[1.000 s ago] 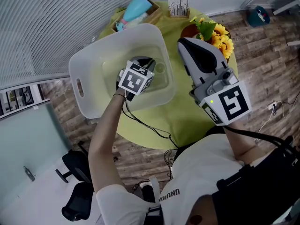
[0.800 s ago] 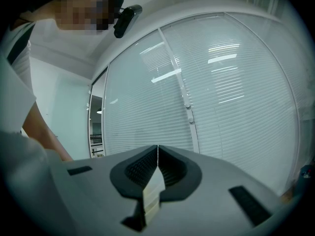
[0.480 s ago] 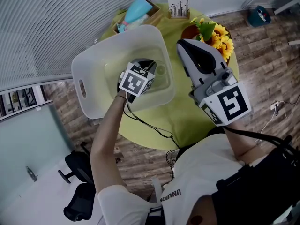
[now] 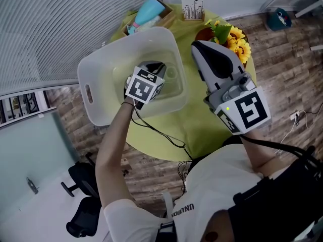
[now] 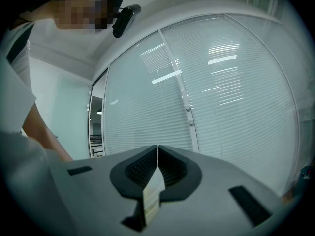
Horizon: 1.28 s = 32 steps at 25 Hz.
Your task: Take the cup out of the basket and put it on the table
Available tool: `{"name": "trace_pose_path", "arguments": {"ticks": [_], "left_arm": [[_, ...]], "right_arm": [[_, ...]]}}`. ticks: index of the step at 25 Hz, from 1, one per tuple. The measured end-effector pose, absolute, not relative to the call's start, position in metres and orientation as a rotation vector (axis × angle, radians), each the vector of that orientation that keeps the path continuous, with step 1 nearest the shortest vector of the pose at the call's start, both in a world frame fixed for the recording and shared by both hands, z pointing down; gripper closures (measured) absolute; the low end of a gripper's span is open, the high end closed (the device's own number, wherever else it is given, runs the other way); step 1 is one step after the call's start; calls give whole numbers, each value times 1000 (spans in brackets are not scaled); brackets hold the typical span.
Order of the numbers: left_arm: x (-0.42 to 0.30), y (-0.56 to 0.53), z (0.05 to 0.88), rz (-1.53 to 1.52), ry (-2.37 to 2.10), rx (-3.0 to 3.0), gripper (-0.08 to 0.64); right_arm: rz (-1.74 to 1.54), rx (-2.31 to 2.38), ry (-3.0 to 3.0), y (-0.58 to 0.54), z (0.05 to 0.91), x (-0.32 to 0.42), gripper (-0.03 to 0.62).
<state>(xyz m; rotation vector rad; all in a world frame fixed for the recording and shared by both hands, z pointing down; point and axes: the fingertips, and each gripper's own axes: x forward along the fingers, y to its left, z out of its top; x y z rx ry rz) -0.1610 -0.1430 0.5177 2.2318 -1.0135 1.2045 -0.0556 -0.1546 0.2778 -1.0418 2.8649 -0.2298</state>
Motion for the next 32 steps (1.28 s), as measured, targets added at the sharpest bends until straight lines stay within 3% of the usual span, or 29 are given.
{"name": "trace_pose_path", "arguments": {"ticks": [32], "left_arm": [[-179, -165, 466, 1089, -1271, 2296, 528]], "right_arm": [[-169, -1012, 2867, -144, 263, -55, 572]]}}
